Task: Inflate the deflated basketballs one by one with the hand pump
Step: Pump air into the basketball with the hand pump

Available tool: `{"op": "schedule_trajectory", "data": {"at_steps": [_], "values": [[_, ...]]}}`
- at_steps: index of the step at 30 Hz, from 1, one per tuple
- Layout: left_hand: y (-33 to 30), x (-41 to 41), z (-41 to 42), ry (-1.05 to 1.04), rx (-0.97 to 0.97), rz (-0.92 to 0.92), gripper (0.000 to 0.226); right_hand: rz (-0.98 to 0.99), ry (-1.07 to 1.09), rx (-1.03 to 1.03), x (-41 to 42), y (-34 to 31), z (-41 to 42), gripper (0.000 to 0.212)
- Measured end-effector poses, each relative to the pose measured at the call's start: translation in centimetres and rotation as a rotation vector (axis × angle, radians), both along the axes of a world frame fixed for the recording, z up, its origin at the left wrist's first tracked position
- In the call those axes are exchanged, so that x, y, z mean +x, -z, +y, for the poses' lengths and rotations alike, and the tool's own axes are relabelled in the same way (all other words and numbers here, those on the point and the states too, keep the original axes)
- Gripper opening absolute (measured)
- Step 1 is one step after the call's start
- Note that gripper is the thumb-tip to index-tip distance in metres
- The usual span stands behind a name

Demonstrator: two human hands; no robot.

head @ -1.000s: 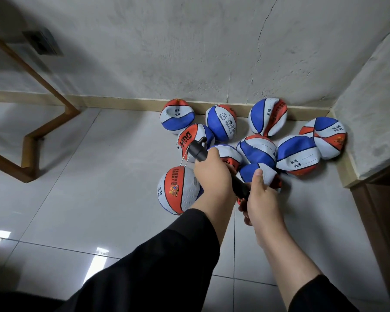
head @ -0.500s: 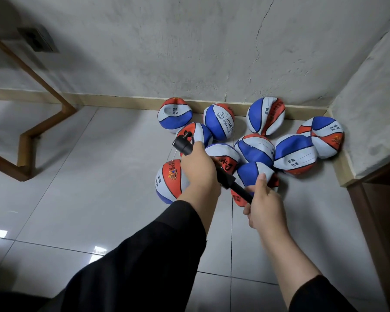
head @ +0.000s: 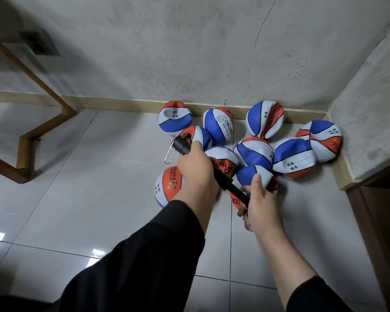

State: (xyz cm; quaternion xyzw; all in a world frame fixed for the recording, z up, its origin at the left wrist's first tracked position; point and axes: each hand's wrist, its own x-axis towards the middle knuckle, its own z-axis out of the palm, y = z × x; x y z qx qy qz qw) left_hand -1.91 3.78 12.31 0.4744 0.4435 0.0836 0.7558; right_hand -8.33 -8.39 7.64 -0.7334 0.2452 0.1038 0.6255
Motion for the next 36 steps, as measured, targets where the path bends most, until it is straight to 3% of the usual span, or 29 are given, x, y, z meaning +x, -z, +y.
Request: {"op": "schedule_trajectory", "data": {"at_steps": [7,13,17,22,30,36], "values": [[-0.6,-0.1,-0.3,0.022,-0.019,-0.005,0.036,0.054,0.021,-0.018,0.4,-0.3,-0.3,0.065],[-0.1,-1.7,-3.0,0.033,-0.018,0.000,0.032,-0.005,0.008,-0.073,0.9,-0.1,0.7,0.084],[0.2,-1.4,-2.9,0.053,-0.029,-0.009,0.046,-0.013,-0.048,-0.073,0.7,-0.3,0.8,0.067],[-0.9,-0.2,-1.1,0.001,-0.051,0.002,0.024,-0.056,-0.023,-0.031,1.1,-0.9,0.5,0.086],[-1.0,-0.1,0.8,-0.019,-0.014,0.041,0.032,0.054,0.001,-0.052,0.0,0.1,-0.6,0.066],[-0.7,-1.4,-2.1,-0.010,-0.010,-0.007,0.044,-0.020,-0.010,-0.125,0.8,-0.3,1.0,0.087]]}}
